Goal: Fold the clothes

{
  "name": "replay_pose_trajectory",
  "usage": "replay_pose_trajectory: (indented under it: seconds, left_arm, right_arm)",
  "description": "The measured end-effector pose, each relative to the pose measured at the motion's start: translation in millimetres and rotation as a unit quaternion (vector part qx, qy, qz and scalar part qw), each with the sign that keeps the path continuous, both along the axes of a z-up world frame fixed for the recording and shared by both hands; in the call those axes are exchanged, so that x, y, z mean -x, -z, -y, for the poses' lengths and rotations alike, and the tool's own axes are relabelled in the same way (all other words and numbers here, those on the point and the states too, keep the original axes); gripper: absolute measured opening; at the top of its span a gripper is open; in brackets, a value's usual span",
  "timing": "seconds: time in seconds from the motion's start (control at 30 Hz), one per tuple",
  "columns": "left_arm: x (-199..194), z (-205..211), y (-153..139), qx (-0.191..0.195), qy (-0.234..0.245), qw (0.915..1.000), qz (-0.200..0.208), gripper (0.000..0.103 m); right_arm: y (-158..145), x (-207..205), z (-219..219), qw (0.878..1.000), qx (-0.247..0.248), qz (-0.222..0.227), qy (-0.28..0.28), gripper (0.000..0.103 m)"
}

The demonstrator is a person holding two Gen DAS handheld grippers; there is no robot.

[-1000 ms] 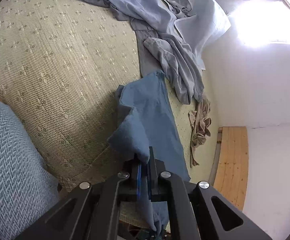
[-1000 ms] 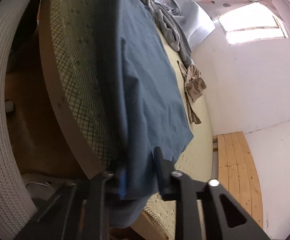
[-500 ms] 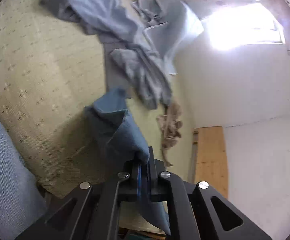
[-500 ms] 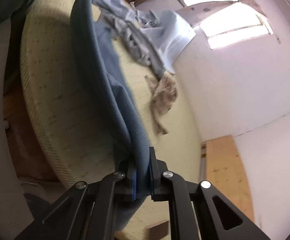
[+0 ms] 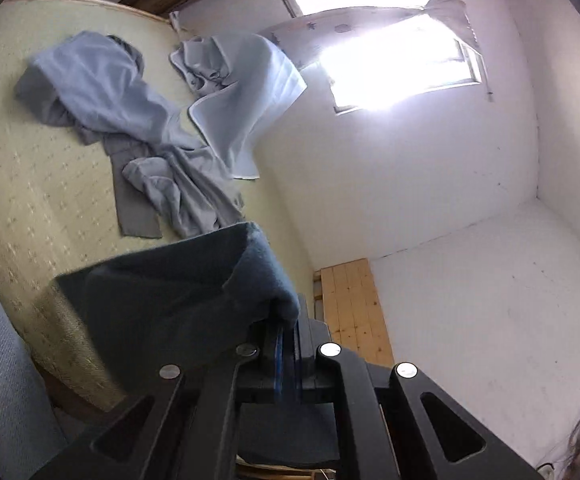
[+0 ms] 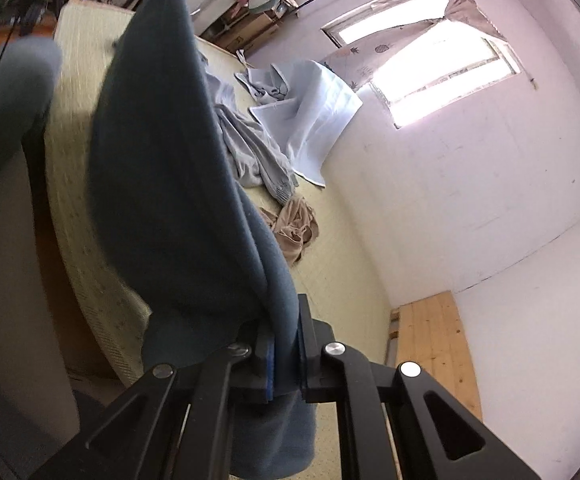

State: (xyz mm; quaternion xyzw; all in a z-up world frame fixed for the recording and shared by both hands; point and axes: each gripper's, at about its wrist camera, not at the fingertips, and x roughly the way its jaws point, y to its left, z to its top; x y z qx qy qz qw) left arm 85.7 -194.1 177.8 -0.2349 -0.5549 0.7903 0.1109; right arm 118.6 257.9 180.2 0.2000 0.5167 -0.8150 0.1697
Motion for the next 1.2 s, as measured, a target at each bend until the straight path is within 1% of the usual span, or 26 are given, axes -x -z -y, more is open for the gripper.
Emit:
replay_pose_trajectory:
  seconds: [0.1,0.13,0.2,0.27,0.33,0.43,0.53,0.57,0.63,0.7,0.77,0.83,0.9,0.97,1.03,1.07,1.1,1.13,1.17,1.2]
  left_arm:
    - [8,1,-4,0.012,-0.003,0.9999,0.009,0.002]
    - [16,2,-1,0.017,-0.005,0.9997,0.016,0.002]
    - [40,5,15,0.026,-0.01,0.9987,0.042,0.002]
    - [65,8,34,0.031,-0.015,0.997,0.07,0.002]
    - [96,10,61,0.031,-0.016,0.994,0.104,0.002]
    - [140,8,88,0.052,-0.016,0.9892,0.136,0.002]
    - [187,4,110,0.078,-0.015,0.9841,0.159,0.002]
    - [196,2,116,0.083,-0.013,0.983,0.163,0.002]
    - [227,0,128,0.107,-0.009,0.9782,0.178,0.002]
    - [248,1,144,0.118,-0.008,0.9736,0.195,0.002]
    - [269,2,160,0.129,-0.007,0.9686,0.213,0.002]
    - [289,3,179,0.14,-0.004,0.963,0.23,0.002]
    - [299,6,193,0.146,0.0,0.9596,0.241,0.003]
    - [312,10,210,0.149,0.007,0.9562,0.252,0.003]
    - [321,13,220,0.151,0.014,0.9539,0.259,0.003]
    - [324,15,222,0.159,0.013,0.9526,0.259,0.003]
    - [327,16,224,0.167,0.011,0.9511,0.259,0.004]
    - [329,18,225,0.178,0.01,0.9499,0.256,0.004]
    - [331,21,224,0.187,0.009,0.949,0.254,0.006]
    - [332,23,223,0.194,0.009,0.9483,0.251,0.014]
  right_arm:
    - [-7,12,2,1.0,0.002,0.019,-0.006,0.006]
    - [-6,20,3,1.0,0.003,0.03,-0.008,0.006]
    - [1,42,6,0.998,0.005,0.058,-0.012,0.006]
    - [16,70,8,0.996,0.004,0.092,-0.016,0.006]
    - [35,102,13,0.992,-0.001,0.122,-0.013,0.006]
    - [68,152,21,0.987,-0.013,0.16,-0.004,0.006]
    - [95,204,19,0.984,-0.023,0.178,0.008,0.006]
    - [104,221,18,0.983,-0.026,0.183,0.012,0.006]
    - [116,256,18,0.979,-0.023,0.203,0.023,0.006]
    - [131,289,20,0.974,-0.02,0.222,0.032,0.006]
    - [153,325,29,0.969,-0.026,0.241,0.039,0.006]
    - [169,344,34,0.965,-0.031,0.256,0.044,0.007]
    - [183,354,40,0.962,-0.037,0.265,0.047,0.007]
    - [196,365,45,0.96,-0.042,0.273,0.05,0.012]
    - [208,381,48,0.96,-0.047,0.269,0.06,0.022]
    - [209,388,47,0.961,-0.043,0.266,0.068,0.024]
    - [209,394,46,0.961,-0.038,0.264,0.076,0.029]
    - [207,400,43,0.964,-0.034,0.25,0.088,0.032]
    - [203,406,39,0.967,-0.029,0.231,0.102,0.034]
    - [196,410,30,0.968,-0.009,0.219,0.119,0.042]
